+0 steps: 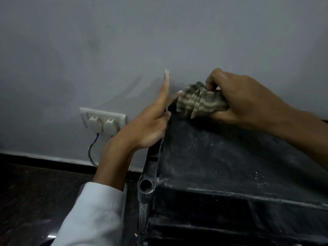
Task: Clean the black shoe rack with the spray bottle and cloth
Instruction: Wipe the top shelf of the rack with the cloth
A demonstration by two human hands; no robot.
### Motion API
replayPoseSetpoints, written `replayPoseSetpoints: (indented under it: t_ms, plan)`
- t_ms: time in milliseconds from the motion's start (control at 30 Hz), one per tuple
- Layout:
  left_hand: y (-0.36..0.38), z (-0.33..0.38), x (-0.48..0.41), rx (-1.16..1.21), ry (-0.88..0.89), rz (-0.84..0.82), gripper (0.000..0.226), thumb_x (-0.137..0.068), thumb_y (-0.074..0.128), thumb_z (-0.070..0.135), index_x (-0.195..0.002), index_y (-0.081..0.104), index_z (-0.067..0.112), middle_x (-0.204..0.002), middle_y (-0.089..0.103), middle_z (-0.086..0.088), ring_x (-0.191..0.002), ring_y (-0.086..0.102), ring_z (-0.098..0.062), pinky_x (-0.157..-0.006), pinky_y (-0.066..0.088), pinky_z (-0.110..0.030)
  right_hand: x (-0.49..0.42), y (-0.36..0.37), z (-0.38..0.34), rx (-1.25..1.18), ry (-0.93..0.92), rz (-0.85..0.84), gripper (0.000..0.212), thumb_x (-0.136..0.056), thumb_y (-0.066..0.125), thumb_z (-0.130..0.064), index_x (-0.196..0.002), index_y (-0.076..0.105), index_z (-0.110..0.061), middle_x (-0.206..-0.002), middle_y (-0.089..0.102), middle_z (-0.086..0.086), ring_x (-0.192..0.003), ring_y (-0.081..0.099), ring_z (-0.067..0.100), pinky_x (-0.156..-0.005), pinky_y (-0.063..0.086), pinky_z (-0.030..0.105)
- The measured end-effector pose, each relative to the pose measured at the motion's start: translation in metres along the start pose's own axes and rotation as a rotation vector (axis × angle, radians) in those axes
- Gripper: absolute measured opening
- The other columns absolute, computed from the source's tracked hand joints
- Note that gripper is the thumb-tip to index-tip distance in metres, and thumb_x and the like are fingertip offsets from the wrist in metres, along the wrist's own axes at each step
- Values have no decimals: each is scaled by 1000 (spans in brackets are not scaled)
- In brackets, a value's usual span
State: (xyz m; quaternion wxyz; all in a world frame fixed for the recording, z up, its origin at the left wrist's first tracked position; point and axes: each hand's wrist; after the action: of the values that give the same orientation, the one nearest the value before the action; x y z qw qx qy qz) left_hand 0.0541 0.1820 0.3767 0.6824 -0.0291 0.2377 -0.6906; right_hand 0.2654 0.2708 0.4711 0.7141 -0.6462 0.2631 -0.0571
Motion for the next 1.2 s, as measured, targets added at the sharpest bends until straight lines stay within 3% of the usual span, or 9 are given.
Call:
replayPoseSetpoints:
  t_ms: [100, 233, 400, 533, 700, 867, 967, 1033, 1200]
  plan:
    - [-1, 0, 0, -40, -24, 6, 89, -101, 30, -5, -146, -23, 50, -160, 25, 17, -131, 15, 26, -88, 27, 9, 12, 4, -9, -17, -16, -123, 42, -70, 74, -39, -104, 52, -28, -95, 48, -11, -81, 52, 14, -69, 44, 31]
    - [0, 2, 1, -78, -45, 17, 87, -101, 31, -5, -148, -23, 46, -160, 27, 12, -136, 15, 19, -89, 24, 9, 19, -10, -10, -230, 69, -192, 35, -68, 71, -66, -83, 63, -35, -86, 65, -17, -82, 62, 0, -71, 53, 30]
    - [2, 6, 3, -187, -12, 34, 79, -102, 32, -4, -154, -4, 43, -157, 33, 10, -142, 19, 6, -99, 21, 6, 14, -1, -20, -119, -10, -289, 56, -81, 63, -59, -134, 55, -43, -120, 63, -13, -107, 59, 5, -93, 51, 32]
    - [2, 7, 1, -217, 12, 36, 62, -99, 33, -10, -152, 33, 23, -154, 40, 5, -143, 27, 1, -111, 20, -4, 19, 7, -19, -227, -51, -341, 51, -90, 56, -56, -138, 55, -39, -126, 63, -18, -111, 59, -2, -94, 51, 32]
    - [2, 5, -2, -184, -29, 29, 58, -100, 32, -8, -148, 42, 21, -152, 42, 6, -140, 32, 1, -106, 25, -2, 37, 4, -11, -193, -159, -452, 56, -88, 59, -59, -141, 47, -49, -150, 43, -22, -131, 44, -2, -108, 41, 28]
    - [2, 3, -3, -194, -38, 27, 56, -100, 32, -8, -146, 45, 20, -151, 43, 4, -140, 35, -3, -102, 29, 0, 43, 12, -13, -164, -268, -234, 49, -80, 80, -12, -121, 71, -37, -130, 66, -11, -100, 64, 14, -82, 55, 30]
    - [3, 2, -3, -249, -19, 44, 59, -98, 32, -11, -146, 46, 20, -154, 41, 1, -145, 29, -6, -118, 23, -19, 30, 18, -7, -20, -275, -181, 53, -73, 77, 3, -114, 75, -31, -112, 73, -13, -82, 61, 16, -71, 40, 11]
    - [3, 2, -3, -266, -20, 53, 60, -97, 32, -12, -145, 47, 21, -154, 40, 1, -145, 29, -6, -121, 22, -24, 17, 24, -4, 39, -201, -173, 48, -76, 75, 1, -114, 75, -28, -104, 74, -11, -77, 57, 13, -68, 30, 7]
    - [3, 3, -4, -165, -41, 47, 59, -96, 31, -14, -144, 48, 17, -151, 43, 4, -140, 34, -1, -112, 25, -9, 7, 30, -11, -70, -47, -140, 47, -88, 71, -20, -133, 61, -20, -92, 72, 1, -79, 63, 17, -68, 42, 22]
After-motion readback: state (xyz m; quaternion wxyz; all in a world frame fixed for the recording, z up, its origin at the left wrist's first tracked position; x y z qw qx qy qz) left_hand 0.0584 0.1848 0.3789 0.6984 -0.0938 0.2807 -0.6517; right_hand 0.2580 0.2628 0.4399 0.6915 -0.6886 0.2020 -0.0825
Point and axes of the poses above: each hand's wrist, its own x-axis away from the middle knuckle, its own y-axis out of the palm, z = x × y
